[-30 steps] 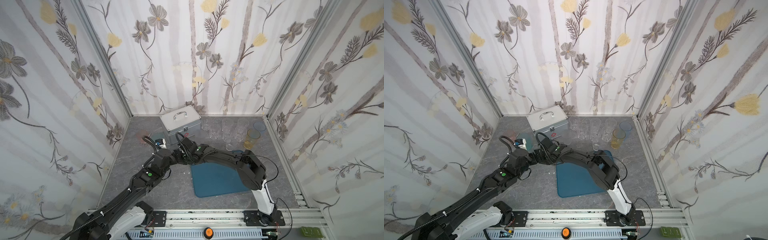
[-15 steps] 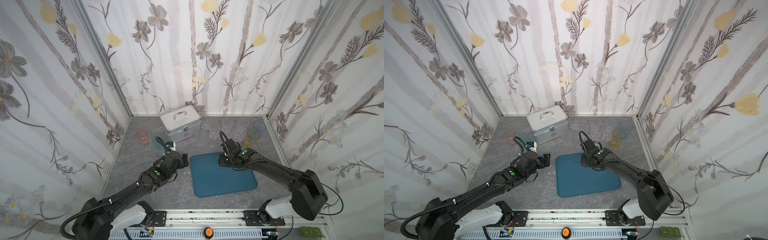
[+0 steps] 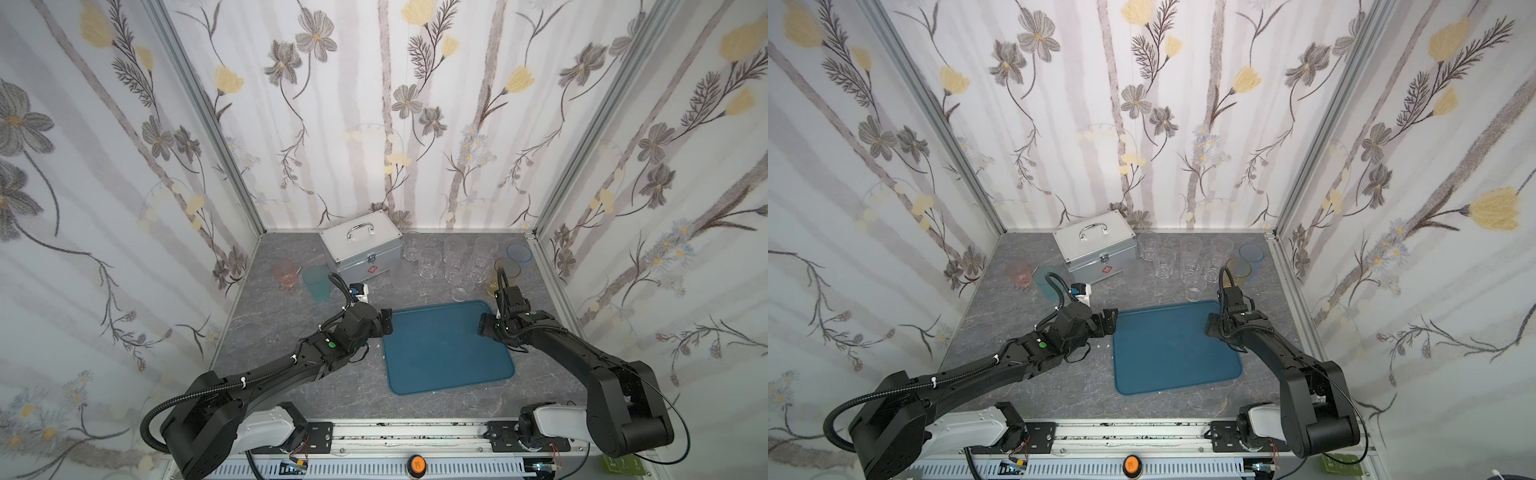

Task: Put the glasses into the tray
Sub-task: 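Lift the right gripper and move it to the light-blue glass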

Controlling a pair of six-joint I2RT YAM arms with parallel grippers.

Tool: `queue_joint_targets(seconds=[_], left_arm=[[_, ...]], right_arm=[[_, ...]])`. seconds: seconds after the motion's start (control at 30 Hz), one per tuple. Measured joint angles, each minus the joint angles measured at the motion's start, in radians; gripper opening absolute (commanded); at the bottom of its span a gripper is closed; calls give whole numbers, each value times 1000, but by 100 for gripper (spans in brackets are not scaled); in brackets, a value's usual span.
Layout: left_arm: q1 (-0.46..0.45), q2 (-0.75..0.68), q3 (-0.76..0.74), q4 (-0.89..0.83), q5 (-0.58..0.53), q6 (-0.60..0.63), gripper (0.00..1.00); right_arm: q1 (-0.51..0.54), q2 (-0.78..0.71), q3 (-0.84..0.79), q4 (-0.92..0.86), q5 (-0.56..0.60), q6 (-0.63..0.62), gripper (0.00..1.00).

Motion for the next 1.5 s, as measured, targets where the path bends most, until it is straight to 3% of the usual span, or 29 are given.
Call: queue_joint_targets(seconds=[0.43, 0.83, 1.03, 1.27, 1.5], left_arm=[[0, 13, -19, 5, -1, -10, 93], [8, 4, -24, 5, -29, -9, 93], [57, -64, -29, 1, -47, 9, 91], [104, -94, 72, -108, -94, 76, 88], [51, 3, 270, -164, -209, 203, 91]], right_arm=[[-40, 92, -39, 130, -61, -58, 79], [212, 76, -61, 184, -53, 89, 78], [281, 50, -44, 107, -122, 187, 78], [209, -45, 214, -98, -77, 144, 71], [-51, -47, 525, -168, -36, 30, 56]])
